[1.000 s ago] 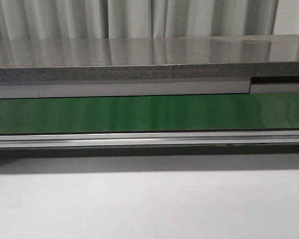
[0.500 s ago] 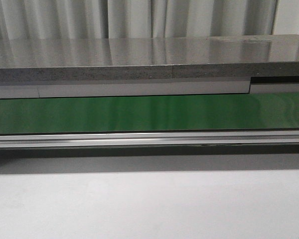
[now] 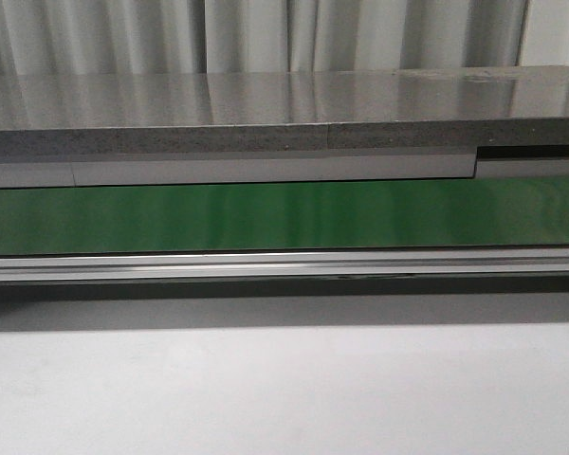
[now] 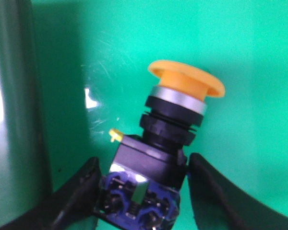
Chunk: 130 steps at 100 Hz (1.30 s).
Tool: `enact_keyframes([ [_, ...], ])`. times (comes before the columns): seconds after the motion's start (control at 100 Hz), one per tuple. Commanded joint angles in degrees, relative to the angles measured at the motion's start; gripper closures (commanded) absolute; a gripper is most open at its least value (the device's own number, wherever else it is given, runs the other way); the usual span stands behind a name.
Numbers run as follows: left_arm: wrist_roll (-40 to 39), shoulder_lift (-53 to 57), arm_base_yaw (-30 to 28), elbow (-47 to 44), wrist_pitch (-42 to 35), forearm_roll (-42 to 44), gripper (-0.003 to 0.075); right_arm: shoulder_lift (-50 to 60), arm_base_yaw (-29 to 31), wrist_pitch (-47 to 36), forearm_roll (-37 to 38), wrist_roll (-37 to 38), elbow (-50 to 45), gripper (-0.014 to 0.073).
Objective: Move button from left to right
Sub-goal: 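Carry the button into the green tray and open the right gripper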
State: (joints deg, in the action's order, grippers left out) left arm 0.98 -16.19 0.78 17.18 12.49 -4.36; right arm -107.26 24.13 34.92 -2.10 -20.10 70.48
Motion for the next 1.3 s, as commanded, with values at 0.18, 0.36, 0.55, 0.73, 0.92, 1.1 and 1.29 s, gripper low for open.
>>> enact_keyframes([
  [0.18,0.1,-0.4,0.6,1.6,-4.5,-0.5,0.0741,2.7,0.3,-1.1,-1.1,-0.6,1.9,0.0183],
  [0.36,0.1,-0.4,0.6,1.6,-4.5,-0.5,0.0741,2.7,0.3,-0.8,-2.0,-0.6,1.9,0.0063],
  [0.55,0.1,-0.4,0.6,1.6,-4.5,-0.5,0.0741,3.4,0.4,0.0,-2.0,-0.5,1.9,0.003],
  [0.73,0.1,-0.4,0.6,1.6,-4.5,-0.5,0.0741,7.5,0.3,-1.0,-3.5,1.4,1.9,0.003],
  [0.92,0.1,-0.4,0.6,1.6,-4.5,-0.5,0.0741,13.6,-1.1,-3.0,-9.8,1.4,1.9,0.003],
  [1.1,0.1,-0.4,0.6,1.6,-4.5,-0.5,0.0741,20.7,-4.5,-7.2,-14.1,1.3,-0.4,0.003],
  [1.29,0.1,-0.4,0.6,1.6,-4.5,-0.5,0.0741,29.7,-9.6,-13.4,-14.3,1.3,-6.8,0.003],
])
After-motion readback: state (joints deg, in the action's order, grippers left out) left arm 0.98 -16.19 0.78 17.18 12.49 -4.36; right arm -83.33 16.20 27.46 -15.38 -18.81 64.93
